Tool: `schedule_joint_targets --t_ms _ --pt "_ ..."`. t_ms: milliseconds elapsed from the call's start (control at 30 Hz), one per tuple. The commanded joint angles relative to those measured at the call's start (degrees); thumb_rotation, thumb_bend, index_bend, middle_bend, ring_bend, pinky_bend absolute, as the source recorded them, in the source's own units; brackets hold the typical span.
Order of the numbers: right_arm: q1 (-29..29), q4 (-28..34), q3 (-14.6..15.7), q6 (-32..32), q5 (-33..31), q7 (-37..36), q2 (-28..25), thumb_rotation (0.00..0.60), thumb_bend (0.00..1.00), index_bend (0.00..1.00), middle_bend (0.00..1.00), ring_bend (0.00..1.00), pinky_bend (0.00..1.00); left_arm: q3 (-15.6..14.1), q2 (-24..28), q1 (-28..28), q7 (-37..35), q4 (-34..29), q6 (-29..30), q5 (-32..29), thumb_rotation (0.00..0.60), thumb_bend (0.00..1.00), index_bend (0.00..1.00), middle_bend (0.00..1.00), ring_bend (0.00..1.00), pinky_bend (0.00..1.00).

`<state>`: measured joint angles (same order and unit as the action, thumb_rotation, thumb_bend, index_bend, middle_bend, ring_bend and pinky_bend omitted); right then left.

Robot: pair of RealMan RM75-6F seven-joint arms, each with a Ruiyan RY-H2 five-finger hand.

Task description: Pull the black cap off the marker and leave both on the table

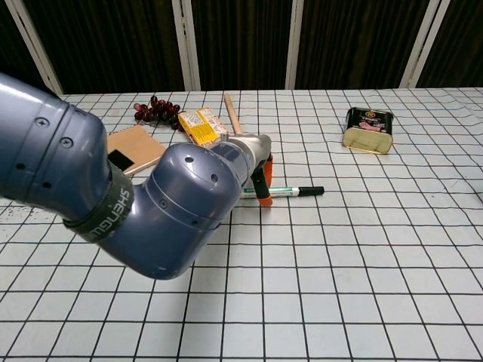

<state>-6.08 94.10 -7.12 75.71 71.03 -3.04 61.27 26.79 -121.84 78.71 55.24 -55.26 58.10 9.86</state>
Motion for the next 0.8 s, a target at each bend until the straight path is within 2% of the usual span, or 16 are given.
schedule_joint_targets --t_ms 33,400,800 --pt "-0.04 0.03 0.00 -0.11 0.01 0.12 -0.01 0.600 0.18 0.02 0.00 0.00 0.00 0.00 0.11 -0.75 0.72 0.02 0.58 0.40 0.600 0.37 0.47 0.00 0.00 0.00" --pt "-0.61 -0.07 -0.12 -1.13 -0.28 0.80 0.46 0.600 0.18 0.02 0.00 0.00 0.00 1.14 -0.13 -2.57 1.56 0.68 -0.55 1.48 0.600 0.42 0.50 0.00 0.00 0.00" --pt "-0.75 -0.31 -0.35 -1.67 -1.01 0.88 0.64 0.600 0.18 0.02 0.00 0.00 0.00 1.65 -0.32 -3.73 2.60 -0.27 0.09 2.92 0.600 0.43 0.52 0.00 0.00 0.00"
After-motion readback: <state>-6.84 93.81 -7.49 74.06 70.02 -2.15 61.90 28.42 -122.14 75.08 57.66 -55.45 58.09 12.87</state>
